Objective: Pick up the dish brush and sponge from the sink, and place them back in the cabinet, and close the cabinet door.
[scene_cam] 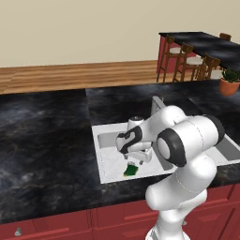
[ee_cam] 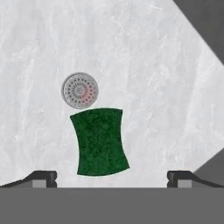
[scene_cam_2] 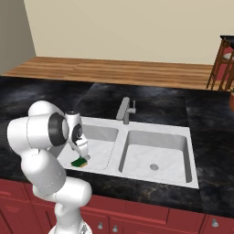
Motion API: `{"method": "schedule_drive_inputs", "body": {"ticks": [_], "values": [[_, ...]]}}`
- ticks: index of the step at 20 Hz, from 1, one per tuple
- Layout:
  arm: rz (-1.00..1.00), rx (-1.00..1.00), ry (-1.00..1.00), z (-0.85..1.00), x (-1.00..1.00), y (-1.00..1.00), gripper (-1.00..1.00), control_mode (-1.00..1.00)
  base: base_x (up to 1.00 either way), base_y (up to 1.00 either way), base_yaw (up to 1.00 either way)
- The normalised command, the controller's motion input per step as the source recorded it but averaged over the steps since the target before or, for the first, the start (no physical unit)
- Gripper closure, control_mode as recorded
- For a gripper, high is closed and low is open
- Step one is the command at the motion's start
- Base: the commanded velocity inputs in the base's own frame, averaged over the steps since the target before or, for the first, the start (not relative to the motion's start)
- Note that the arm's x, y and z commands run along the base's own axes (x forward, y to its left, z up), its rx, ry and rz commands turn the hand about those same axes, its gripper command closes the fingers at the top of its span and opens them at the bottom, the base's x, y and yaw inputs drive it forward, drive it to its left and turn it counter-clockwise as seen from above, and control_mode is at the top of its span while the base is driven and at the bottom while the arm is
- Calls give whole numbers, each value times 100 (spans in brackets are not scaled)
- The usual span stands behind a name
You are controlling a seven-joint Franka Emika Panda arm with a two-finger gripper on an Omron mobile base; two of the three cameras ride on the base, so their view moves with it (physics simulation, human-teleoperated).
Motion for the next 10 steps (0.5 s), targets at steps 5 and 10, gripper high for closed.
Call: {"method": "schedule_drive_inputs", "body": {"ticks": [5,10], "values": [[0,0,4,-15,4,3,-100,-100,0,0,0],[0,0,4,-16,4,1,-100,-100,0,0,0]]}}
